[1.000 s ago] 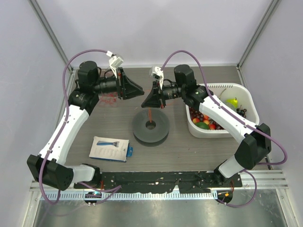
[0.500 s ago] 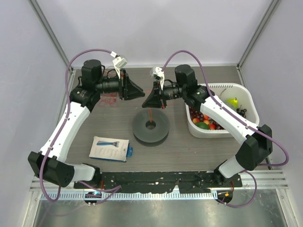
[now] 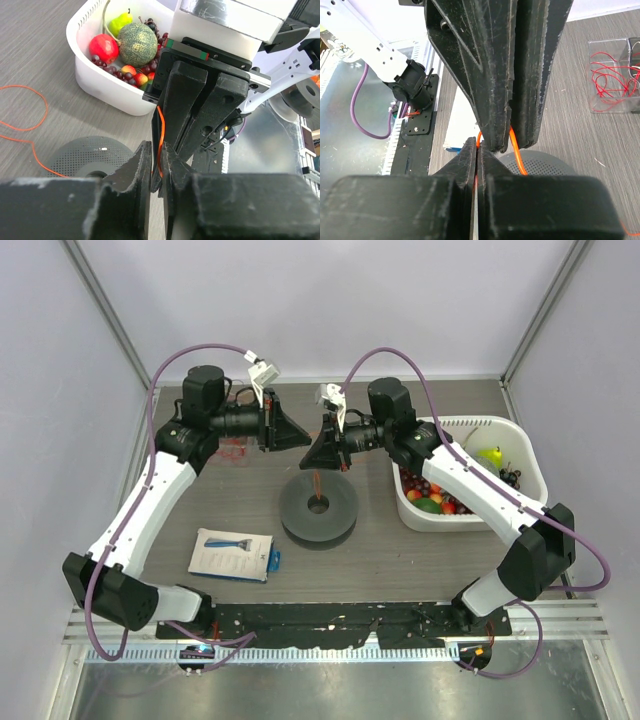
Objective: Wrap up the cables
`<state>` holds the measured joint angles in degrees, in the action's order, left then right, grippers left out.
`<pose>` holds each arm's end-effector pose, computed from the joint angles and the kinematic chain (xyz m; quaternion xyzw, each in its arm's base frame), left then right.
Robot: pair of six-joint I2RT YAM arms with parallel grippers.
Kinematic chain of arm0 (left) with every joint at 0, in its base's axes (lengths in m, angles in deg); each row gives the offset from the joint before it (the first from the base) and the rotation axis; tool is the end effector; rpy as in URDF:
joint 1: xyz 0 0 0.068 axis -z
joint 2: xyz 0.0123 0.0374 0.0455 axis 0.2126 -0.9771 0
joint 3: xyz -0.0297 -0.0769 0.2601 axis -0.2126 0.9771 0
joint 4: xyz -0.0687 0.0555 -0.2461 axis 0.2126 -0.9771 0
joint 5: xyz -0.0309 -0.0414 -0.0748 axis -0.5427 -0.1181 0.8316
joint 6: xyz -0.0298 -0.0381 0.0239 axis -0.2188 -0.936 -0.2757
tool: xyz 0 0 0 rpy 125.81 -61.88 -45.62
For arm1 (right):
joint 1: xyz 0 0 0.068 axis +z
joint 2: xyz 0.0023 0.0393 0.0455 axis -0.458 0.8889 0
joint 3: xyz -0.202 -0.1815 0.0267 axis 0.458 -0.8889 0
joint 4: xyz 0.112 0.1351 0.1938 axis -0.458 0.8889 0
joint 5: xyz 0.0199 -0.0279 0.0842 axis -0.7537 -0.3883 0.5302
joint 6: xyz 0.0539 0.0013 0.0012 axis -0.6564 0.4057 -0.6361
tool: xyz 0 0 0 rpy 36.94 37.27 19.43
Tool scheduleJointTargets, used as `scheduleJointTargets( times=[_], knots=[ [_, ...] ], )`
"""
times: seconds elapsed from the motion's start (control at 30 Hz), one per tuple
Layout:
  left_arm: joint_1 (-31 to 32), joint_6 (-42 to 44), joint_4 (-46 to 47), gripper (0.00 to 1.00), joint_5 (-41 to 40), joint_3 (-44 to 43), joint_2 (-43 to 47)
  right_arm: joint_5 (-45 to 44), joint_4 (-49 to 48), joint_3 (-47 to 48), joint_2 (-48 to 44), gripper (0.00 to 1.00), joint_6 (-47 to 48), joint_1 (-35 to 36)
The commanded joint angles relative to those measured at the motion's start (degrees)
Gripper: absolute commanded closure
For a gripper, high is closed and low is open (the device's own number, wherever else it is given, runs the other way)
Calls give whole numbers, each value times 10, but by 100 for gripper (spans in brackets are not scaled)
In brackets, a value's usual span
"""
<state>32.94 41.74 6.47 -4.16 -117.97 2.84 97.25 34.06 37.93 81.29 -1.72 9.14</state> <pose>0.2611 -0.1300 0.4190 0.3278 0.6952 -0.5107 0.3853 0.2608 0.2288 0.3760 -0.5159 0.5720 0.5007 0.3948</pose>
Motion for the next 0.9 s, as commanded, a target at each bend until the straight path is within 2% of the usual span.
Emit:
scheduleJointTargets(
  times=[0.0, 0.03, 0.2, 0.3, 0.4, 0.63, 0.77, 0.8, 0.87],
  knots=[
    [3, 4, 12, 93, 1, -23, 5, -2, -3, 21, -23, 99, 9, 4],
    [2, 16, 2, 100, 3, -25, 6, -5, 0, 22, -23, 99, 13, 4],
    [-12, 78, -76, 100, -19, -34, 22, -36, 32, 19, -33, 99, 55, -2],
    [-14, 166, -187, 100, -25, -61, 17, -57, 44, 17, -40, 99, 82, -16],
    [-14, 216, -252, 100, -28, -71, 8, -83, 49, 27, -44, 99, 111, -19],
    [17, 233, -298, 100, -63, -78, -25, -86, 51, 67, -27, 99, 147, -19],
    [17, 223, -290, 100, -73, -79, -20, -94, 77, 69, -34, 99, 191, -19],
    [17, 215, -283, 100, -75, -78, -16, -98, 85, 66, -38, 99, 204, -19],
    [17, 208, -275, 100, -76, -79, -9, -115, 104, 55, -47, 91, 230, -19]
  ],
)
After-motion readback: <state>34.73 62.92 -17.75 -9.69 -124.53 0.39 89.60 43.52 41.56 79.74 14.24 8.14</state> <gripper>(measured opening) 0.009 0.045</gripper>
